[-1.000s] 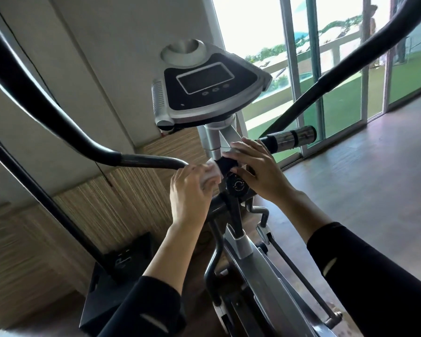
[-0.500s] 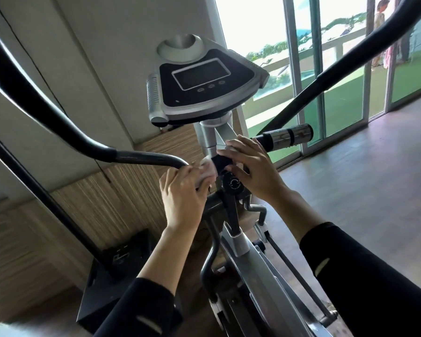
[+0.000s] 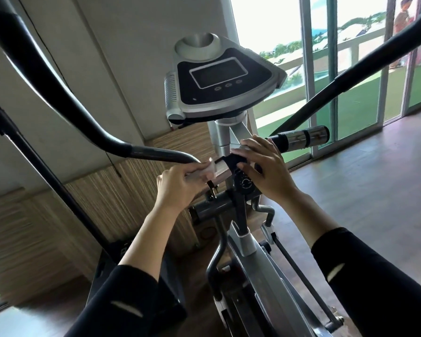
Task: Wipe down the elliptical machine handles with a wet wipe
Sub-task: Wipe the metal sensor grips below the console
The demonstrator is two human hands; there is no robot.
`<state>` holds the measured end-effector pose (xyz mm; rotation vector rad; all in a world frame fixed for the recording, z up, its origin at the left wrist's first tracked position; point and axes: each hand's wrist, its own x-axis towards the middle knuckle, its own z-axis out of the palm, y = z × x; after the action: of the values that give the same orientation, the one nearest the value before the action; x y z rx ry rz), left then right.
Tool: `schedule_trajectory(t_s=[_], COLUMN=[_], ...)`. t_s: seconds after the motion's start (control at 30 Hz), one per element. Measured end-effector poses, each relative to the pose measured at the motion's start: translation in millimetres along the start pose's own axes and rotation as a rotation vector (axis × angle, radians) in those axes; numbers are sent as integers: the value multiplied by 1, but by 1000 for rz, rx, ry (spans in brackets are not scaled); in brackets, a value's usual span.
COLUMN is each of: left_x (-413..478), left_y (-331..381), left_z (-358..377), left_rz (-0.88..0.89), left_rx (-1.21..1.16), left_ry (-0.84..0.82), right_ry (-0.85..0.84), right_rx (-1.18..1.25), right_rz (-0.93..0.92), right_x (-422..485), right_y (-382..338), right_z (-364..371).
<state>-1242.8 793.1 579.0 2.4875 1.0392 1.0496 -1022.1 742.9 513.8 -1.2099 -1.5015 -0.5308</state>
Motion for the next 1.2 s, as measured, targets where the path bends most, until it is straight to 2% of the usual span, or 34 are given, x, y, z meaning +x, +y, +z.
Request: schedule_trajectory(t_s=[0.2, 0.3, 0.4, 0.53, 0.6, 0.77, 0.9, 1.07, 1.13, 1.2], left_x=[5, -2, -25, -48, -45, -40, -32, 2, 8, 4], left_y=[3, 1, -18, -32, -27, -21, -14, 17, 24, 20], left_z=[-2, 0, -4, 9, 21, 25, 10, 13, 15, 16], left_rz=[-43, -30, 44, 248, 305, 335, 203, 72, 43, 89], left_rx=[-74, -62, 25, 226, 255, 219, 134, 102, 77, 121], left_ry=[-16, 27, 174, 447, 501, 431, 304, 101, 78, 110], right_ry=[-40, -32, -22, -21, -19, -40, -83, -46, -52, -70], right_rx=[-70, -65, -74, -97, -97, -87, -52, -16, -12, -7], right_rz=[97, 63, 20, -1, -5, -9, 5, -6, -11, -6], right_x=[3, 4, 3, 2, 2, 1, 0, 0, 1, 0], right_y=[-20, -27, -26, -22, -21, -18, -13, -17, -18, -19], right_z=[3, 10, 17, 19, 19, 15, 12, 9, 7, 6])
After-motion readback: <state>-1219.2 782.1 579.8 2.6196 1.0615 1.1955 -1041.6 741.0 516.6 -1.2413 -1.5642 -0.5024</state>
